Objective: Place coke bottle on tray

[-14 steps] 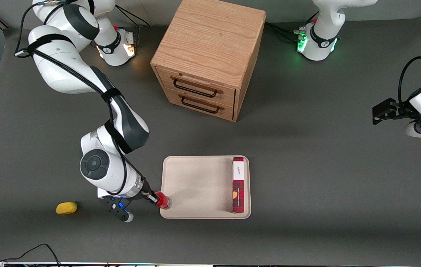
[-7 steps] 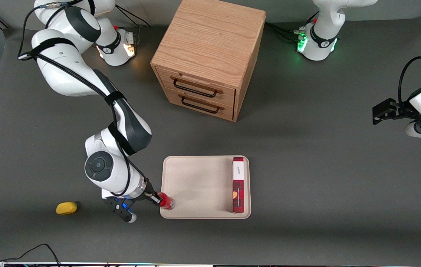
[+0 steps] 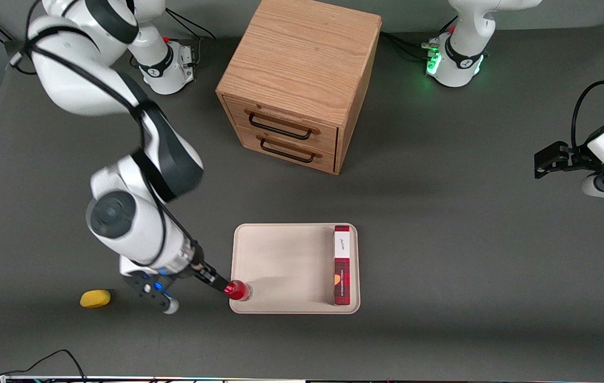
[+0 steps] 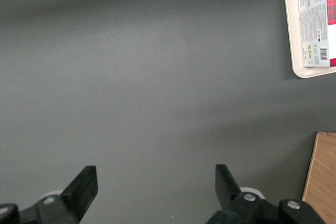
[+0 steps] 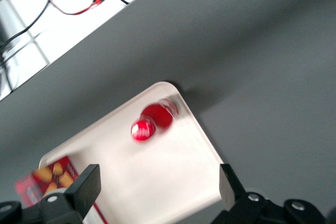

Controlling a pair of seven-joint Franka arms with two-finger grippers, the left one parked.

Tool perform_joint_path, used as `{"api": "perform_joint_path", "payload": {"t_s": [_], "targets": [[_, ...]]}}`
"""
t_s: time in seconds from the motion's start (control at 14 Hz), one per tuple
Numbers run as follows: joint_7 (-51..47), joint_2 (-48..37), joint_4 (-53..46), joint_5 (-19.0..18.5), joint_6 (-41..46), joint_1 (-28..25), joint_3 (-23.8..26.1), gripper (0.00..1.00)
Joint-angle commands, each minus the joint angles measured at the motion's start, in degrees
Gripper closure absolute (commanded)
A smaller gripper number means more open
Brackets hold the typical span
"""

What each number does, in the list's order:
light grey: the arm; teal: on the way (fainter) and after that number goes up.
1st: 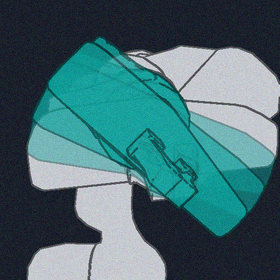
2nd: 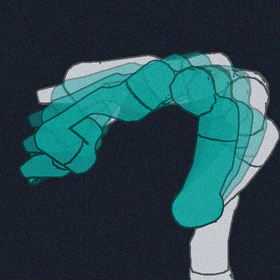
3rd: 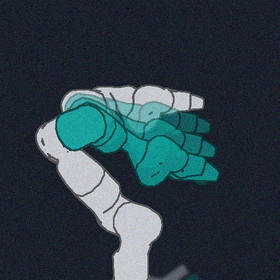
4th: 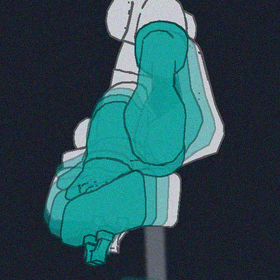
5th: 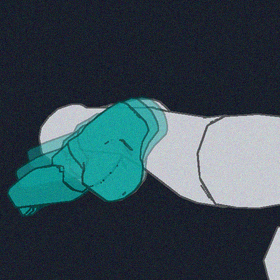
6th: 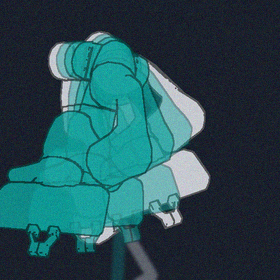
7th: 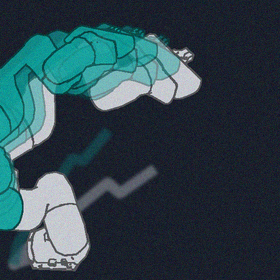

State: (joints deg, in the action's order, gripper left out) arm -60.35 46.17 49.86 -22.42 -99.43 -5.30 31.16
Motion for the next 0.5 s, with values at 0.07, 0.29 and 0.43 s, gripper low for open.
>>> {"api": "perform_joint_path", "payload": {"t_s": [0.07, 0.29, 0.43], "targets": [[12.67, -17.47, 8.21, 1.31, 14.04, 8.27, 4.43, 0.0], [23.4, -27.24, 12.52, 8.61, 23.2, 15.21, 4.18, 0.0], [30.52, -32.43, 16.04, 10.9, 26.47, 17.34, 1.39, 0.0]]}}
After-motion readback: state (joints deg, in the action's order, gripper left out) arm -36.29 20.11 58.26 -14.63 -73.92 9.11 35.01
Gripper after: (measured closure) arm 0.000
